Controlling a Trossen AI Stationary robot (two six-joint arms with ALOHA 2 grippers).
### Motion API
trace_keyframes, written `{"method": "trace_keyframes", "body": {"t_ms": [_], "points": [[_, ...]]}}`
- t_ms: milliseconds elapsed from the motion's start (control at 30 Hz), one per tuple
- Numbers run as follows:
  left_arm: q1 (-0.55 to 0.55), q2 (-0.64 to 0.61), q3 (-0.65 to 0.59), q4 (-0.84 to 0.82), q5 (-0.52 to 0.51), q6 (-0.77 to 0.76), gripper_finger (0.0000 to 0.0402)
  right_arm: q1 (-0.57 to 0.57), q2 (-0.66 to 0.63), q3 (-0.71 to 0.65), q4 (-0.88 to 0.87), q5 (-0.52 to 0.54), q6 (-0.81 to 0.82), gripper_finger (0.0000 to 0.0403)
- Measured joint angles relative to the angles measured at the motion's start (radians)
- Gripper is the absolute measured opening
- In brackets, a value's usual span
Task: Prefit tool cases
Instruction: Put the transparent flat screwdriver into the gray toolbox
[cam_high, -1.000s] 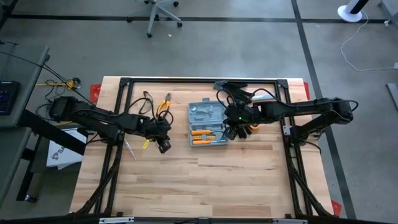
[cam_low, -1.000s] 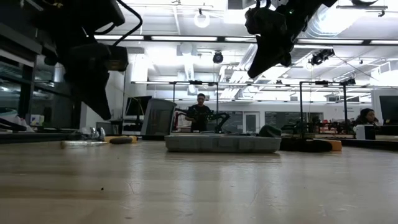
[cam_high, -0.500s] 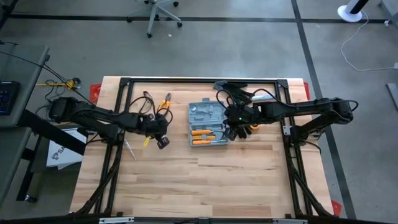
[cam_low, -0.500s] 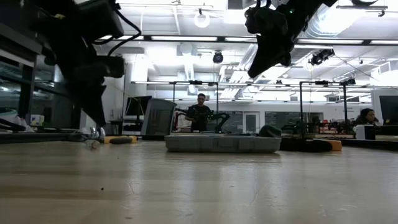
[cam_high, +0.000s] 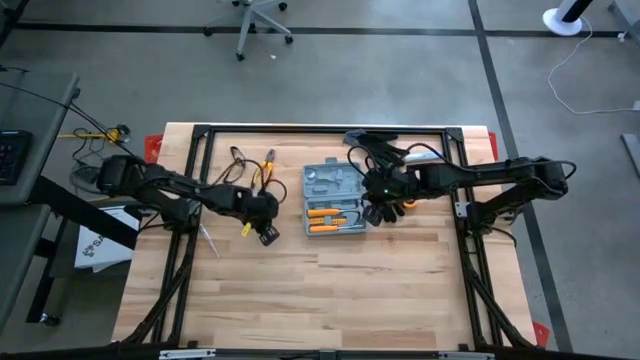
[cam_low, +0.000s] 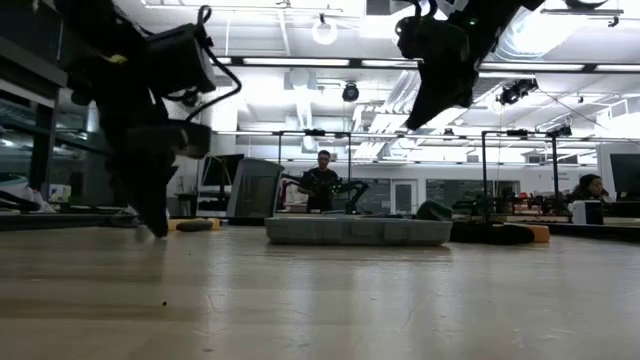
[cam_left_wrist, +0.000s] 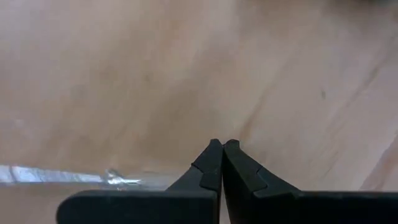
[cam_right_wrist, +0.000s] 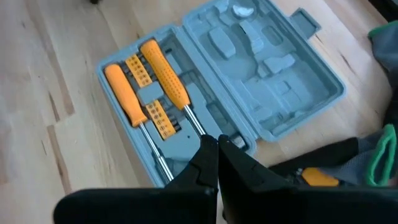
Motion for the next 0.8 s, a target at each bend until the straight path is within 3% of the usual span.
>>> {"method": "trace_keyframes", "body": {"t_ms": [500,800], "points": [[-0.142,-0.062,0.0,-0.045,0.008,-0.15,0.0,-0.002,0.0,0.0,-0.021,0.013,0.001,0.0],[-0.219,-0.244,0.0,-0.275,-0.16,-0.428,0.0001,-0.002,0.0,0.0,-0.022,0.025,0.001,0.0]]}}
